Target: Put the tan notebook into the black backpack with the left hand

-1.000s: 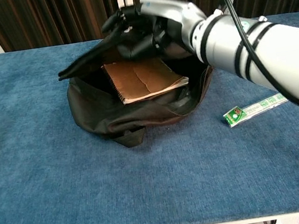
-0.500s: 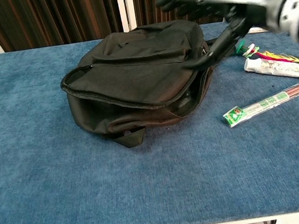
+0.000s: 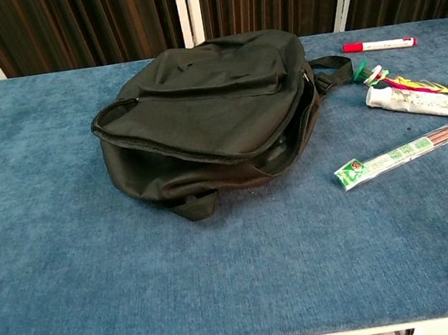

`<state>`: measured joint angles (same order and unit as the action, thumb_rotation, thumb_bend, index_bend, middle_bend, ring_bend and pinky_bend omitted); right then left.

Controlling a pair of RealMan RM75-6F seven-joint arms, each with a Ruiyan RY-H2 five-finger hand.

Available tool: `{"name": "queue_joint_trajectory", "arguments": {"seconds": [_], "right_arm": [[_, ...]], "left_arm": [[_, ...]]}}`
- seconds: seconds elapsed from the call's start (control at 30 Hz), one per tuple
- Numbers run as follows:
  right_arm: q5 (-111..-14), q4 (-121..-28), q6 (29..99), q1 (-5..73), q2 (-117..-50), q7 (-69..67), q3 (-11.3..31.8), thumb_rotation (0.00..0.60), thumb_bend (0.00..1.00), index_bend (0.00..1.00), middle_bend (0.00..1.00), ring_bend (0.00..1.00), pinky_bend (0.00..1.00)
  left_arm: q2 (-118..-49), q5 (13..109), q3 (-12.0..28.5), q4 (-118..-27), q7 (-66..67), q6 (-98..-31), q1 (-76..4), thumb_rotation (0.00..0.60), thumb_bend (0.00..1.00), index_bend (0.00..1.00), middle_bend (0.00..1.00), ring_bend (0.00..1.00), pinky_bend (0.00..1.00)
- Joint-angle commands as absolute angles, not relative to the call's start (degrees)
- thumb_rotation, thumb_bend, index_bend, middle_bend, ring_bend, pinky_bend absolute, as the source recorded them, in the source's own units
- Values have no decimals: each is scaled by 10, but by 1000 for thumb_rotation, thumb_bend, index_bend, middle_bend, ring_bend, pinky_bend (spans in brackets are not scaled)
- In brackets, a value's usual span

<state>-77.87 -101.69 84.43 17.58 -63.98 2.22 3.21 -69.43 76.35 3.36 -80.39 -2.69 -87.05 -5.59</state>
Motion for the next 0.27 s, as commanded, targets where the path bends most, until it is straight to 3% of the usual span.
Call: {"name": "queue_joint_trajectory", "arguments": {"seconds": [0.03,0.27], "right_arm": [[-814,-983,888,121,-623,-44,3,600,372,111,116,14,92],[-843,-938,905,88,-633,-94,-7,600,380,108,106,0,41]], "left_arm": [[-690,803,11,-833,-1,-916,-27,600,0,298,261,196,177],[-685,835,-12,-876,26,-945,3,600,0,273,244,180,165]]}}
